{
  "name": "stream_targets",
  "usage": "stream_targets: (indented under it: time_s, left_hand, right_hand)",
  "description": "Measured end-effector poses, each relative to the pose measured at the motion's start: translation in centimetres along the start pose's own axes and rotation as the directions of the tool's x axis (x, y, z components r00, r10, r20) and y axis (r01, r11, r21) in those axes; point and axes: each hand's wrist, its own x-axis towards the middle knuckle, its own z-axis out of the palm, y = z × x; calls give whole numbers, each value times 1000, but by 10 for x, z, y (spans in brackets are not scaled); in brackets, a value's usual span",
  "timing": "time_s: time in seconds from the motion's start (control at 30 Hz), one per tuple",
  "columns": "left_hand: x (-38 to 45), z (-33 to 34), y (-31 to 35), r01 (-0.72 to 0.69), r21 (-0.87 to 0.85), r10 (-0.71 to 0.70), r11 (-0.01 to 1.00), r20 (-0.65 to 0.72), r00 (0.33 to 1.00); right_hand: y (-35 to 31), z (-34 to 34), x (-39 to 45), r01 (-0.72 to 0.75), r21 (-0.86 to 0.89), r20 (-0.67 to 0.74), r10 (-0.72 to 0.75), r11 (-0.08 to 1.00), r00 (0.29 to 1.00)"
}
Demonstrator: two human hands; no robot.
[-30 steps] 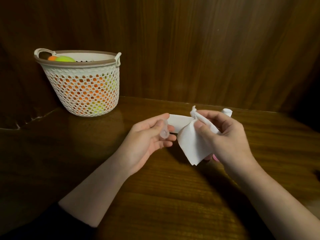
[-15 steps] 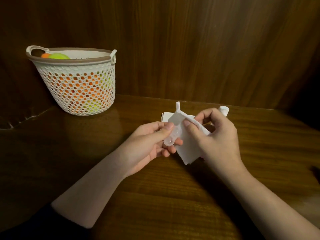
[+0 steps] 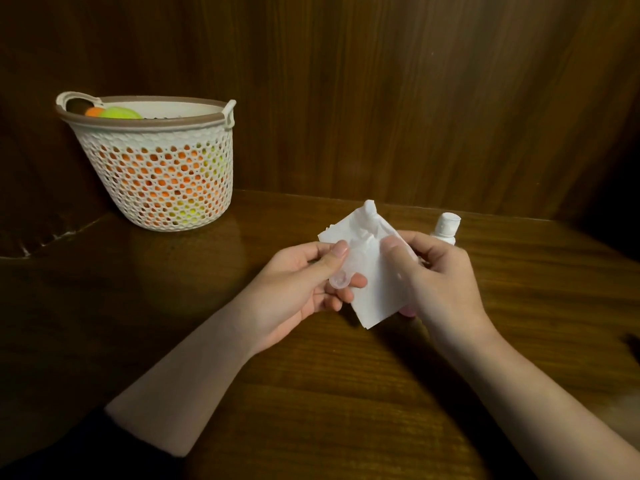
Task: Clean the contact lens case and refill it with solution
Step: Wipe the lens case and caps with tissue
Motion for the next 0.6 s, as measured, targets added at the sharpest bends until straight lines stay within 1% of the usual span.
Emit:
stream_targets:
  time_s: [0.07,0.1,0.17,0.23,0.3,0.37,0.47,0.53,0.6]
  left_hand:
    - [0,0,-1,9,10,-9,1000,2,1000]
    - [0,0,-2,12,17,-12,1000,-3,1000]
    - [1,0,-2,15,11,-15,1000,-11,1000]
    - [1,-1,-3,19,-2,-19,1000,-29,999]
    - [1,-1,-3,24,-1,-24,1000,-54,998]
    - [1,-2,-3,20,6,-20,1000,-62,998]
    - [1,-2,-3,9,9,-8,1000,-70,997]
    - [0,-2,-3,9,10,-8,1000,-65,998]
    - [0,-1,-3,10,36,-8,999,-56,998]
  right_hand:
    - [2,1,0,92,-121,-23,-96,988,995]
    - [2,2,0,123,-138,-26,-128,983,991]
    - [0,4,-1,164,-117,-14,-167,979,986]
    - [-3,4,-2,177,-127,43,-172,976,984]
    - [-3,4,-4,150,-117,115,-137,982,984]
    - [-4,3,-3,91,-95,153,-75,991,985]
    - [-6,-1,-1,95,-90,203,-75,991,976]
    - [-6,-2,0,71,-27,241,-63,997,968]
    - [-5,-3,0,-1,62,281,-16,998,960]
